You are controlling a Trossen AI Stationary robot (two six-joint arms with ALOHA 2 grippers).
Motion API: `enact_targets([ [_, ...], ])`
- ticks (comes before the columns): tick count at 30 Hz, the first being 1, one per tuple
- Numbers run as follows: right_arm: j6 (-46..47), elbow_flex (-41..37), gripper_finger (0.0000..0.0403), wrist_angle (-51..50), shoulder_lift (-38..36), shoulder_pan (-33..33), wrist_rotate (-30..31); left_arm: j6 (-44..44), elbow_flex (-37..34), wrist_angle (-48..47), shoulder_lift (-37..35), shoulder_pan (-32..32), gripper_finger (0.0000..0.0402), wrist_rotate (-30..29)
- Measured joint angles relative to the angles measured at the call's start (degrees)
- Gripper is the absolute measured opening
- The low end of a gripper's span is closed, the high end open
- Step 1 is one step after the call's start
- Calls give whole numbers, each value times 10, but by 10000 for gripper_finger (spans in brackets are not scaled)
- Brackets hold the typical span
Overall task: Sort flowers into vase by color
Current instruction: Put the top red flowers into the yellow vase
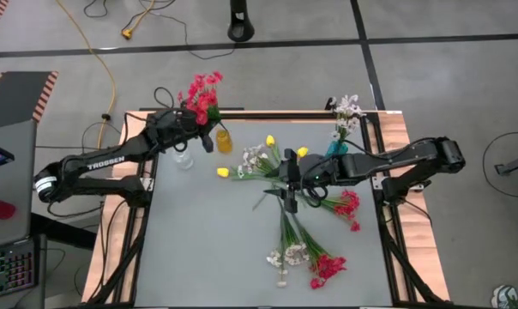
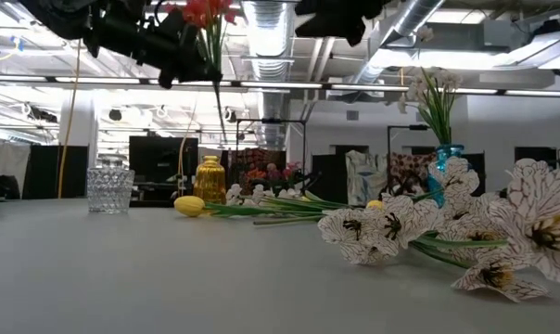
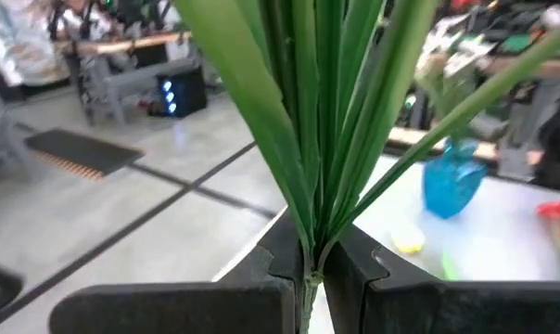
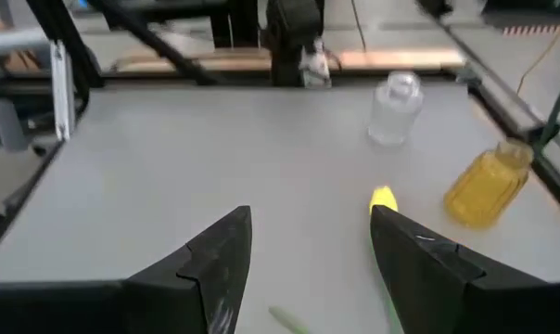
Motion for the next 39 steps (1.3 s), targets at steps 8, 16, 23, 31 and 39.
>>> enact_targets([
  [8, 0, 0, 249, -2, 9, 0, 0, 11, 0, -29, 0, 23, 12, -5],
  [16, 1, 0, 249, 0, 8, 0, 0, 15, -2, -49, 0, 25, 12, -10],
  [23, 1, 0, 249, 0, 8, 0, 1, 4, -18, -48, 1, 25, 22, -9],
  [31, 2, 0, 249, 0, 8, 0, 2, -11, -21, -48, 1, 25, 41, -9],
  [39, 2, 0, 249, 0, 8, 0, 2, -15, -21, -65, 1, 25, 108, -24],
])
